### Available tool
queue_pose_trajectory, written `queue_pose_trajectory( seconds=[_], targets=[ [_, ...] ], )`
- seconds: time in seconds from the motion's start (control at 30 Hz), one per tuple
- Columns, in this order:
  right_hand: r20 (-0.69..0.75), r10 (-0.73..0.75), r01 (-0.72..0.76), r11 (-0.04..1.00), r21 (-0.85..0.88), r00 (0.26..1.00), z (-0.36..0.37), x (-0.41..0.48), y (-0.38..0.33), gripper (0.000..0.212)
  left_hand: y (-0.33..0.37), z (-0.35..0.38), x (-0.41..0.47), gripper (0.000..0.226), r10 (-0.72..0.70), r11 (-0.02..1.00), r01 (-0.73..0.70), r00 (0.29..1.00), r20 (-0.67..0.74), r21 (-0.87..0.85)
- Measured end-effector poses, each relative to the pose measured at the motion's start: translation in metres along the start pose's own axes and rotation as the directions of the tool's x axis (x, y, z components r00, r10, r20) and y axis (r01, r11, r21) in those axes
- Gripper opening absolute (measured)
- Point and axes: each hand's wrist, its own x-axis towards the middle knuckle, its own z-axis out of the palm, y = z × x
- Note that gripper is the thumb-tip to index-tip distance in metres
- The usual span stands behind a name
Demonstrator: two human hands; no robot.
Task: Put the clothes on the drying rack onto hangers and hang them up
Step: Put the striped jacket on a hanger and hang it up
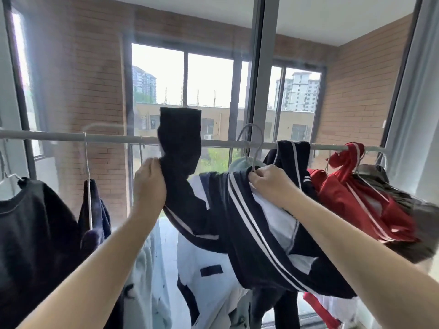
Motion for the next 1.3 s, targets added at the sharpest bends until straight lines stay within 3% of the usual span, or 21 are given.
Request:
queue_pose_trajectory(
  seconds=[0.17,0.2,0.27,0.33,0.47,0.53,0.67,0.73,0.8,0.87,0.93,1.03,1.17,1.3],
  targets=[
    [0.003,-0.045,0.044,0.996,0.079,0.999,-0.004,-0.044,0.026,0.041,-0.026,-0.005,-0.057,0.022,-0.299,0.944,0.309,0.949,0.097,-0.115],
    [0.009,-0.049,0.048,0.995,0.093,0.999,-0.004,-0.054,0.03,0.037,-0.033,-0.006,-0.066,0.019,-0.305,0.943,0.318,0.944,0.13,-0.098],
    [-0.004,-0.057,0.057,0.997,0.055,0.998,-0.004,-0.074,0.035,0.034,-0.047,-0.007,-0.08,0.02,-0.19,0.981,0.178,0.966,0.173,0.081],
    [-0.029,-0.048,0.049,0.999,0.019,0.998,-0.004,-0.096,0.039,0.034,-0.072,-0.009,-0.091,0.025,-0.155,0.948,0.076,0.958,0.241,0.308],
    [-0.047,0.023,-0.022,1.0,0.015,0.999,-0.001,-0.141,0.048,0.038,-0.112,-0.016,-0.125,0.01,-0.365,0.828,0.095,0.84,0.401,0.553],
    [-0.042,0.055,-0.054,0.998,0.026,0.998,0.003,-0.156,0.053,0.038,-0.111,-0.013,-0.142,0.014,-0.397,0.808,0.082,0.808,0.435,0.584],
    [-0.05,0.084,-0.081,0.995,0.06,0.995,0.012,-0.173,0.06,0.04,-0.104,0.007,-0.153,0.028,-0.378,0.849,0.104,0.806,0.456,0.519],
    [-0.055,0.087,-0.083,0.993,0.079,0.995,0.015,-0.176,0.061,0.034,-0.098,0.019,-0.154,0.04,-0.51,0.856,0.344,0.688,0.516,0.386],
    [-0.041,0.089,-0.085,0.991,0.106,0.995,0.02,-0.177,0.06,0.031,-0.091,0.03,-0.157,0.038,-0.64,0.738,0.616,0.509,0.576,0.276],
    [-0.03,0.092,-0.088,0.989,0.115,0.995,0.025,-0.177,0.059,0.032,-0.088,0.038,-0.159,0.037,-0.651,0.65,0.742,0.43,0.625,0.166],
    [-0.018,0.134,-0.129,0.979,0.158,0.991,0.029,-0.176,0.064,0.032,-0.087,0.043,-0.161,0.035,-0.604,0.578,0.816,0.422,0.676,0.007],
    [0.016,0.221,-0.218,0.943,0.251,0.975,0.031,-0.174,0.073,0.032,-0.085,0.043,-0.16,0.013,-0.571,0.459,0.873,0.435,0.697,-0.168],
    [-0.002,0.264,-0.257,0.939,0.231,0.964,0.034,-0.173,0.069,0.037,-0.082,0.035,-0.152,0.012,-0.432,0.391,0.862,0.48,0.763,-0.321],
    [-0.092,0.292,-0.279,0.952,0.125,0.952,0.035,-0.172,0.07,0.037,-0.076,0.023,-0.146,0.026,-0.361,0.297,0.888,0.444,0.82,-0.35]
  ],
)
